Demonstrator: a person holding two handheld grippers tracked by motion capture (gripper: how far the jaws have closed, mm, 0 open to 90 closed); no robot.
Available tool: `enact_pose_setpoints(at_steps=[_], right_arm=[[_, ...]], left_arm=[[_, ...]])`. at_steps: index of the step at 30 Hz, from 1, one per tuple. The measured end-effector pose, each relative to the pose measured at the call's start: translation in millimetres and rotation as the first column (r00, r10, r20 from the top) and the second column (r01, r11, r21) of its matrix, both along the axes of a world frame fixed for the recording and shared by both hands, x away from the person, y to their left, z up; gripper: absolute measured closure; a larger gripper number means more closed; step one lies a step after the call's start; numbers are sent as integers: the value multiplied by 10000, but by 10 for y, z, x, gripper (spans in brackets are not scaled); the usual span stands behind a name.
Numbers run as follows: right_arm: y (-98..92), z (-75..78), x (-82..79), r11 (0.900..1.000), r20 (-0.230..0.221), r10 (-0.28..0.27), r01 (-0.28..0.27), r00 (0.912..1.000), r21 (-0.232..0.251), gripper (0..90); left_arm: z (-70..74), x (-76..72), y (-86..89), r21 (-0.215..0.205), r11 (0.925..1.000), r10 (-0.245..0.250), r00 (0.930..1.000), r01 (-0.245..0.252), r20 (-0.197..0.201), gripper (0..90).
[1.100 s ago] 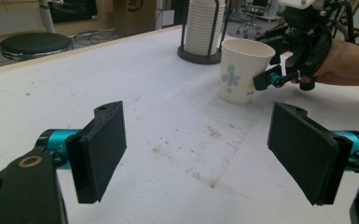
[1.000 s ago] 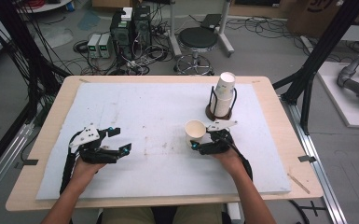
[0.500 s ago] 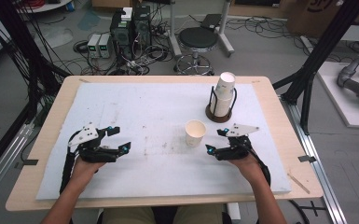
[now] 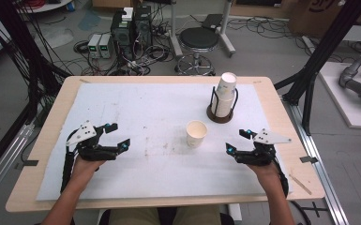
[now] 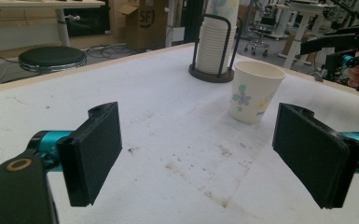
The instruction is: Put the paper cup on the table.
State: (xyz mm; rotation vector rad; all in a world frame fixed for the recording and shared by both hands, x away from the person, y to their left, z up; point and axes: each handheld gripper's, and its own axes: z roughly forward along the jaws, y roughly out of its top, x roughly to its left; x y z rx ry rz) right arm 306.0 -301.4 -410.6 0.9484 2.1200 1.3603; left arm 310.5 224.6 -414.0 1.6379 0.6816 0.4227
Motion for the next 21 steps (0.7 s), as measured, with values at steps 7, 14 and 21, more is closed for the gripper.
enact_pose_setpoints(at_steps=[7,14,21], right_arm=[[-70,18,-87,9999,71,-122,121,9999,26,208],[-65,60,-118,9998,195,-202,202,9996,-10,208],[-23,73,-140,9999,223,-135,137,9997,-74,208]], left_arm=[[4,-30,-5,14,10000,-30,10000,30,54,157],[18,-63,-17,-123,9999,28,9998,-25,218,159],[18,-79,-24,-129,9999,-20,9996,23,269,160]])
